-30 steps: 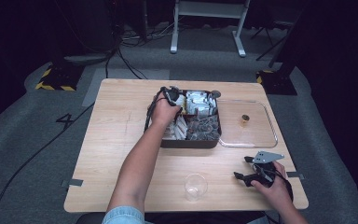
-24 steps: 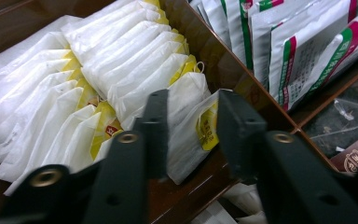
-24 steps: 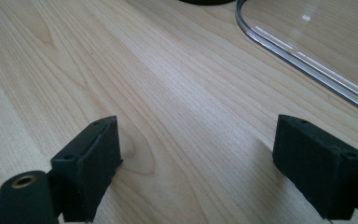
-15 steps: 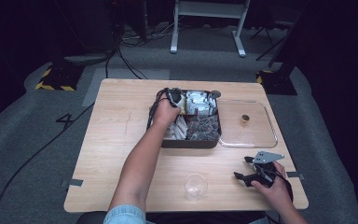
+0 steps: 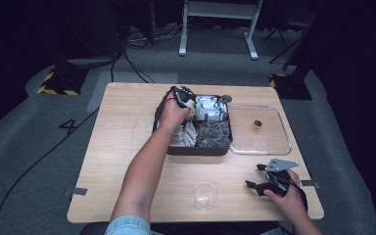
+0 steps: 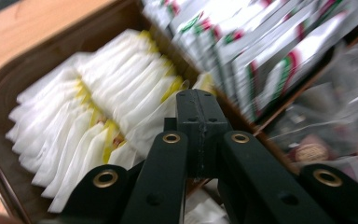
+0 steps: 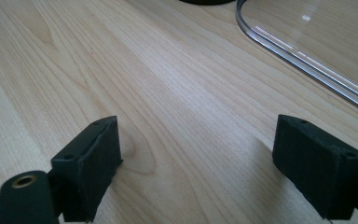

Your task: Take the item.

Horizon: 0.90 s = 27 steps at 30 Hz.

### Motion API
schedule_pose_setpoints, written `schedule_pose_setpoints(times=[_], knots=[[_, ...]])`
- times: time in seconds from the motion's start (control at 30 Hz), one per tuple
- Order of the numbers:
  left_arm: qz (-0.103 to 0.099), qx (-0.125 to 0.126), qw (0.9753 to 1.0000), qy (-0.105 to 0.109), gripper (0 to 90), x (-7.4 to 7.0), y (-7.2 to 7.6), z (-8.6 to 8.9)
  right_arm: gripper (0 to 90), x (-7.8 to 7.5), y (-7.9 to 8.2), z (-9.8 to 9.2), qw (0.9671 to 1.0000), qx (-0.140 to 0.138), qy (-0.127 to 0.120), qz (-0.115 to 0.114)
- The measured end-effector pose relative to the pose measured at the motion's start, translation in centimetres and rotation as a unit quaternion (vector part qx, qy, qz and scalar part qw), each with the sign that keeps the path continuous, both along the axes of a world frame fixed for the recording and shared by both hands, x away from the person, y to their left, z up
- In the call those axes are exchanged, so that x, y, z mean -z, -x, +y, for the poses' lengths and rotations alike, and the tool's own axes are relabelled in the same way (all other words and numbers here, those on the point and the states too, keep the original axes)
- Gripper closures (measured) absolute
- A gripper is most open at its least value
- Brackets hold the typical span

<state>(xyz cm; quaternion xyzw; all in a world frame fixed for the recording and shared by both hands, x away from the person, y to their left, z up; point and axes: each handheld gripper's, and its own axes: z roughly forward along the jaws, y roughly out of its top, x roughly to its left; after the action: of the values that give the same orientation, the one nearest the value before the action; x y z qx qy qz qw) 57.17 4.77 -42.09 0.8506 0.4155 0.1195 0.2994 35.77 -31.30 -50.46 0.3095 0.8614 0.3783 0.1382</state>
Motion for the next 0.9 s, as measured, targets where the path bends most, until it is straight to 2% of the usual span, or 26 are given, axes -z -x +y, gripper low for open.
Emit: schedule_pose_setpoints(times=[0.13, 0.2, 0.3, 0.37, 0.53, 0.9], knots=[[-0.014, 0.011, 0.9995, 0.026, 90.0, -1.4, 0.5, 0.2, 15.4, 0.0, 0.0, 0.0, 1.0, 0.0, 0.0, 0.0], [-0.017, 0.013, 0.9994, 0.027, 90.0, -1.6, 0.6, 0.3, 15.4, 0.0, 0.0, 0.0, 1.0, 0.0, 0.0, 0.0], [-0.022, 0.014, 0.9989, 0.039, 90.0, -2.2, 0.7, 0.5, 15.4, 0.0, 0.0, 0.0, 1.0, 0.0, 0.0, 0.0], [-0.023, 0.023, 0.9982, 0.051, 90.0, -2.6, 0.7, 0.7, 15.4, 0.0, 0.0, 0.0, 1.0, 0.0, 0.0, 0.0], [-0.03, 0.028, 0.9972, 0.063, 90.0, -3.3, 1.0, 1.0, 15.4, 0.0, 0.0, 0.0, 1.0, 0.0, 0.0, 0.0], [-0.058, 0.054, 0.9922, 0.096, 90.0, -6.2, 3.2, 2.0, 15.4, 0.0, 0.0, 0.0, 1.0, 0.0, 0.0, 0.001]])
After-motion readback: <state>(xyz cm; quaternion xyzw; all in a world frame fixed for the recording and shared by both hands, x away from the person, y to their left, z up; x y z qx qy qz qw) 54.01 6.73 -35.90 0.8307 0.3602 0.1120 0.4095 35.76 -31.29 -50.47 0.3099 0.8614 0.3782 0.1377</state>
